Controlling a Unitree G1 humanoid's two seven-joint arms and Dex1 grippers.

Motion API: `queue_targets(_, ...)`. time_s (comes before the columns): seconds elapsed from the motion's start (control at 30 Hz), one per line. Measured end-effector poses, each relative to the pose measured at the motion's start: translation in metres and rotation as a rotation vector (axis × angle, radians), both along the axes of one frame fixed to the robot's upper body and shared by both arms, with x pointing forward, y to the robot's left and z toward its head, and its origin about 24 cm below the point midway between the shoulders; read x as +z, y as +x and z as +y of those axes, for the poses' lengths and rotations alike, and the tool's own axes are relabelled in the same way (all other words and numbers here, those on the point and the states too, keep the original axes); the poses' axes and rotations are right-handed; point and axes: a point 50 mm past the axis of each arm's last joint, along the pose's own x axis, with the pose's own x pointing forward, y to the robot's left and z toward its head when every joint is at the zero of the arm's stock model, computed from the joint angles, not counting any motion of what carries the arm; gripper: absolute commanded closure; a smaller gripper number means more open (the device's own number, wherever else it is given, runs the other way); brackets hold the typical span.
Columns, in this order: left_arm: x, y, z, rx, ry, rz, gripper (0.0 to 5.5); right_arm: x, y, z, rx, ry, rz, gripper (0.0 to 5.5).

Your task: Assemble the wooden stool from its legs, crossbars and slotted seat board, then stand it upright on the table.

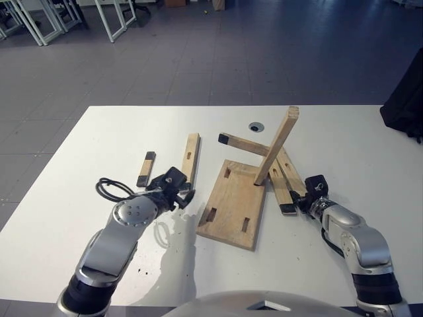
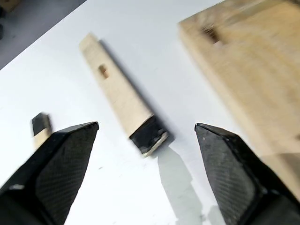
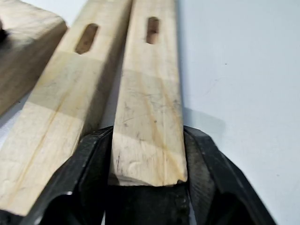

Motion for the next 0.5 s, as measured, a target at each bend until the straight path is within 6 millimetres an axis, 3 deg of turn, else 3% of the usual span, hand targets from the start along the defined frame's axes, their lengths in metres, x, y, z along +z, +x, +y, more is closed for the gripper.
queue_targets(0.13, -0.021, -0.017, 0.009, -0.045, 0.059, 0.101, 1.69, 0.003, 0.002, -0.015, -0.044, -0.01, -0.03, 3.46)
queue_targets(0.23, -0.025, -0.031, 0.002, -0.204, 0.108, 0.164, 1.69, 0.015, 0.009, -0.052, -0.196, -0.065, -0.067, 3.46)
queue_targets(0.3, -0.024, -0.038, -0.008, -0.28, 0.055, 0.199, 1.69, 0.039, 0.023, -0.066, -0.243, -0.086, -0.158, 3.46)
queue_targets(0.37, -0.026, -0.043, -0.029, -0.296, -0.128, 0.249, 1.69, 0.072, 0.042, -0.067, -0.249, -0.081, -0.279, 3.46)
queue_targets(0.5, -0.007, -0.022, -0.057, -0.281, -0.269, 0.112, 1.69, 0.113, 0.058, -0.059, -0.243, 0.006, -0.438, 3.46)
